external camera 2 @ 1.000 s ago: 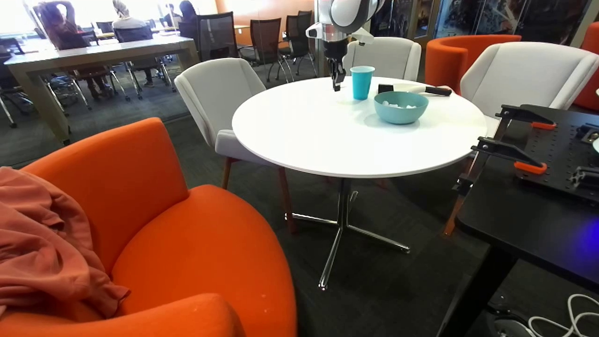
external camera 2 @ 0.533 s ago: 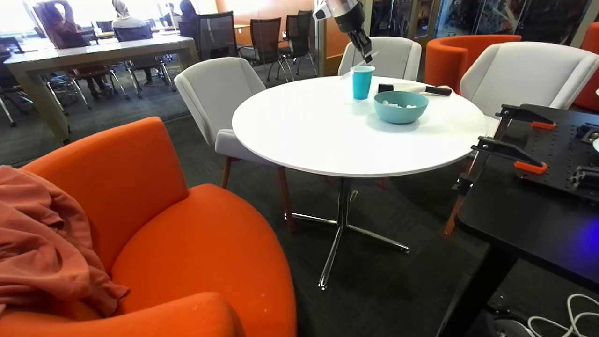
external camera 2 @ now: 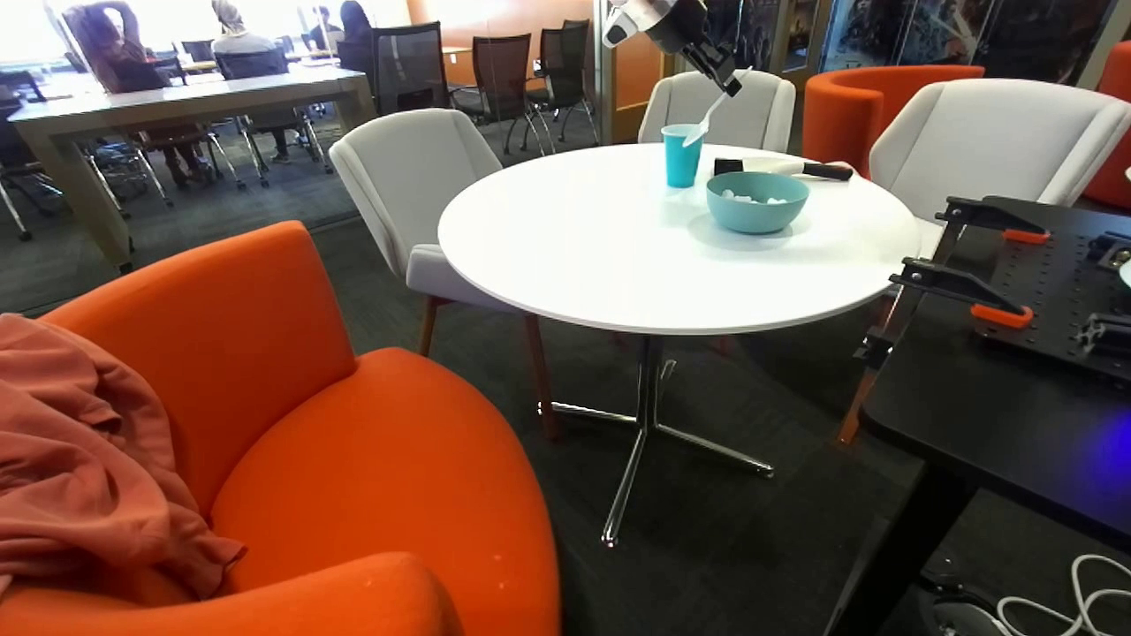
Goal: Move the light blue cup to the right, move the green bowl to the right, stir the contents in the bowl using the white spoon on the table
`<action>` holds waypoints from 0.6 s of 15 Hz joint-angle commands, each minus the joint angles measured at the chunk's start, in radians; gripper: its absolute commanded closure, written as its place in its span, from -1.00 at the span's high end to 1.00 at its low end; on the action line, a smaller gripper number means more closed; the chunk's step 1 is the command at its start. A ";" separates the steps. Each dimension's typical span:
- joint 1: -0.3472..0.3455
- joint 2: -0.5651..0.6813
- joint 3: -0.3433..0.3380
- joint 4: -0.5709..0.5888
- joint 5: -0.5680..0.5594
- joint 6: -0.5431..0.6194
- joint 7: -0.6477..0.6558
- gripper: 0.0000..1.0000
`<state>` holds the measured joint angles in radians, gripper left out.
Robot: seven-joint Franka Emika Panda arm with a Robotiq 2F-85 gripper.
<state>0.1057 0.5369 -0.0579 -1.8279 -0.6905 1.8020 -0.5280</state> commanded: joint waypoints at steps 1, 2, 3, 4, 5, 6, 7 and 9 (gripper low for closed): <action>-0.038 0.000 0.040 0.005 -0.016 -0.012 0.009 -0.95; -0.028 0.002 0.037 -0.002 -0.038 -0.043 0.013 -0.95; -0.022 0.005 0.036 -0.003 -0.053 -0.084 0.028 -0.95; -0.017 0.004 0.036 -0.011 -0.077 -0.123 0.030 -0.95; -0.012 0.008 0.036 -0.017 -0.112 -0.163 0.027 -0.95; -0.011 0.017 0.038 -0.016 -0.144 -0.200 0.028 -0.95; -0.020 0.029 0.044 -0.016 -0.174 -0.215 0.009 -0.95; -0.039 0.055 0.056 -0.026 -0.251 -0.195 -0.015 -0.95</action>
<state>0.0883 0.5673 -0.0232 -1.8392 -0.8494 1.6138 -0.5268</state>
